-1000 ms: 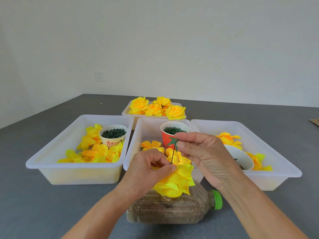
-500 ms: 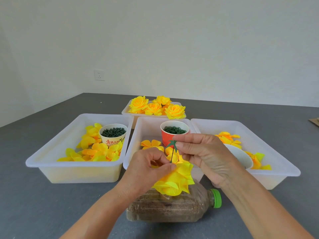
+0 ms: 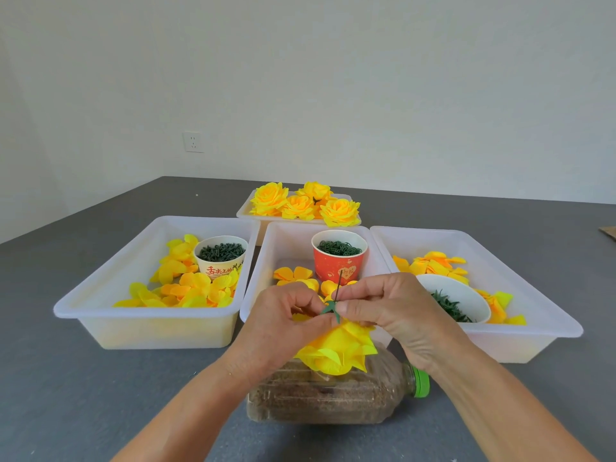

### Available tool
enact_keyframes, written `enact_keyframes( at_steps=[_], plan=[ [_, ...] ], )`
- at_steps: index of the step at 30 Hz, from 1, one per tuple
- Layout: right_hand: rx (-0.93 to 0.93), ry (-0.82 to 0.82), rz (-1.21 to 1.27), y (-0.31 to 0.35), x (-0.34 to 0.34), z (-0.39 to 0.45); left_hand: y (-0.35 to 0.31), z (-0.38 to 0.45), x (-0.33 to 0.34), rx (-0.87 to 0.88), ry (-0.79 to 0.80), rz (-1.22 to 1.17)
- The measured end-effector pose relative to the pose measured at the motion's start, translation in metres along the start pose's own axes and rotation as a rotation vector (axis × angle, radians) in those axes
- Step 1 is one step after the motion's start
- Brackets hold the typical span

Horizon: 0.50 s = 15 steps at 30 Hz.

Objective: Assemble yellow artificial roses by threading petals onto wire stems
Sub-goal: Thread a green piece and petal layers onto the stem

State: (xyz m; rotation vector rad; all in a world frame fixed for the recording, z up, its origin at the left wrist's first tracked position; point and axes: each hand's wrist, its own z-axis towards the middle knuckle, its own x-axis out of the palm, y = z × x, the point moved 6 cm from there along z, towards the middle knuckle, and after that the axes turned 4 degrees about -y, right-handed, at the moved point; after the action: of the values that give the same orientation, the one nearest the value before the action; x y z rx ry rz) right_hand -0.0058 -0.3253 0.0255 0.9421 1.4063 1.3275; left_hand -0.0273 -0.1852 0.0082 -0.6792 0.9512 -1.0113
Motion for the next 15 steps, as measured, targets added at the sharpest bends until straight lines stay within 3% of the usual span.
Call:
enact_keyframes(
  at_steps=[5,15],
  plan=[
    [-0.074,-0.003,-0.142,0.002,0.001,0.001,0.002,-0.005,-0.007,-0.062,0.07,-0.005],
    [-0.161,0.059,-0.329,0.012,0.003,0.0,-0.005,-0.008,-0.012,-0.056,-0.02,0.029]
  ],
)
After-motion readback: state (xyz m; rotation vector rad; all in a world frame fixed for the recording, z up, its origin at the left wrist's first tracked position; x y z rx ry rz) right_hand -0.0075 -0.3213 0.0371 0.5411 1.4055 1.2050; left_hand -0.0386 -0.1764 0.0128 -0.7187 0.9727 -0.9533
